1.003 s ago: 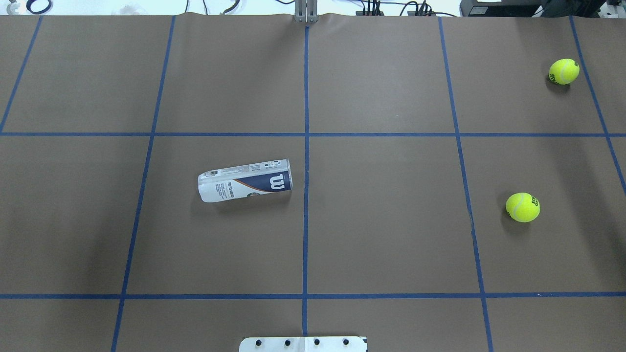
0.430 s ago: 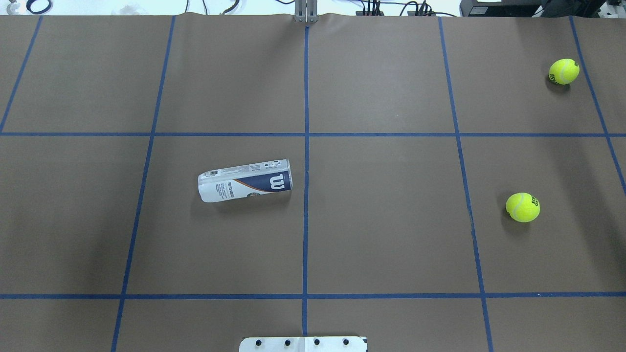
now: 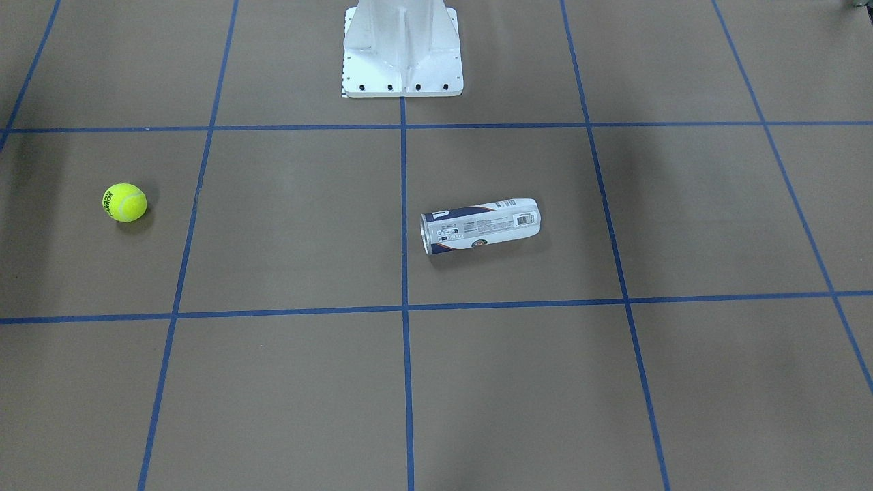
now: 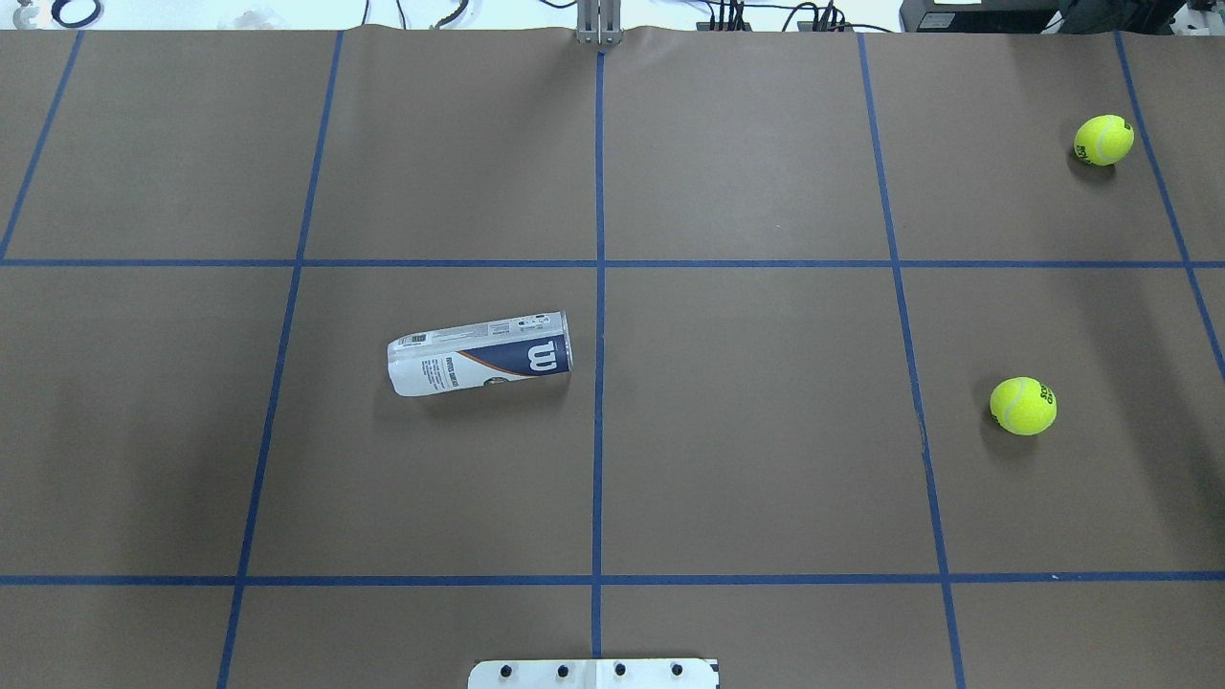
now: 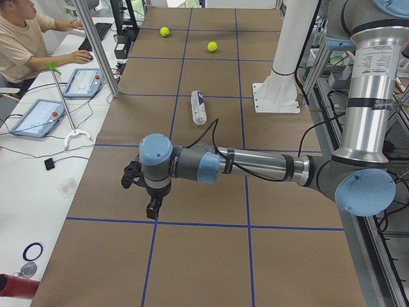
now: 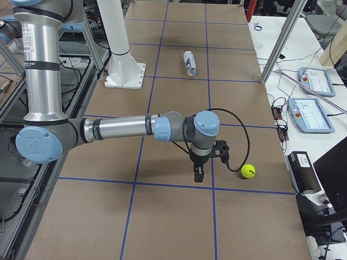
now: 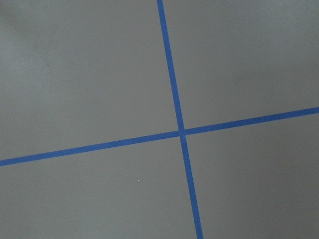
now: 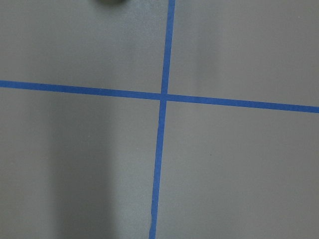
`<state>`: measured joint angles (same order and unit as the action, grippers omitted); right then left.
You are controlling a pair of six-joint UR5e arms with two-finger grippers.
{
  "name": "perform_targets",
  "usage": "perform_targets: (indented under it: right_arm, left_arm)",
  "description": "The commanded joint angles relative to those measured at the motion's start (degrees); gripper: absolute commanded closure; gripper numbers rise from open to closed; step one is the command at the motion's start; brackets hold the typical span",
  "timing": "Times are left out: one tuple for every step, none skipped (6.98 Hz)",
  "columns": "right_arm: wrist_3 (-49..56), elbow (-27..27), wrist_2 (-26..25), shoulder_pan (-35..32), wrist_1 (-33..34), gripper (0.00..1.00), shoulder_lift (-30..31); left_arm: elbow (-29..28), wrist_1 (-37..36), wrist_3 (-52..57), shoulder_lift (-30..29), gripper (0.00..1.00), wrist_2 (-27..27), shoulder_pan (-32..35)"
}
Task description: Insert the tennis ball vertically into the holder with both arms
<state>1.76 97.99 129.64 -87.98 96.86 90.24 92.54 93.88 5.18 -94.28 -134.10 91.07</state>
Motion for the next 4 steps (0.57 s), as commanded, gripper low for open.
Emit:
perform_targets:
  right_arm:
    - [0.0,0.1,0.0,0.0,0.0,0.0,-0.1]
    - [0.0,0.1,0.0,0.0,0.0,0.0,-0.1]
    - [0.0,0.0,0.0,0.0,0.0,0.0,-0.1]
    - [0.0,0.1,0.1,0.0,0.0,0.0,0.0]
  left_arm:
    - [-0.7,0.8,-0.4,-1.1,0.0,-5.5,-0.4]
    - [-0.1,1.4,-0.2,-1.3,0.0,-7.3,-0.4]
    - [1.1,6.3,-1.6,-2.0,0.0,-8.4,-0.5]
    - [-0.5,13.4,-4.3,-6.5,0.0,-8.0,-2.9]
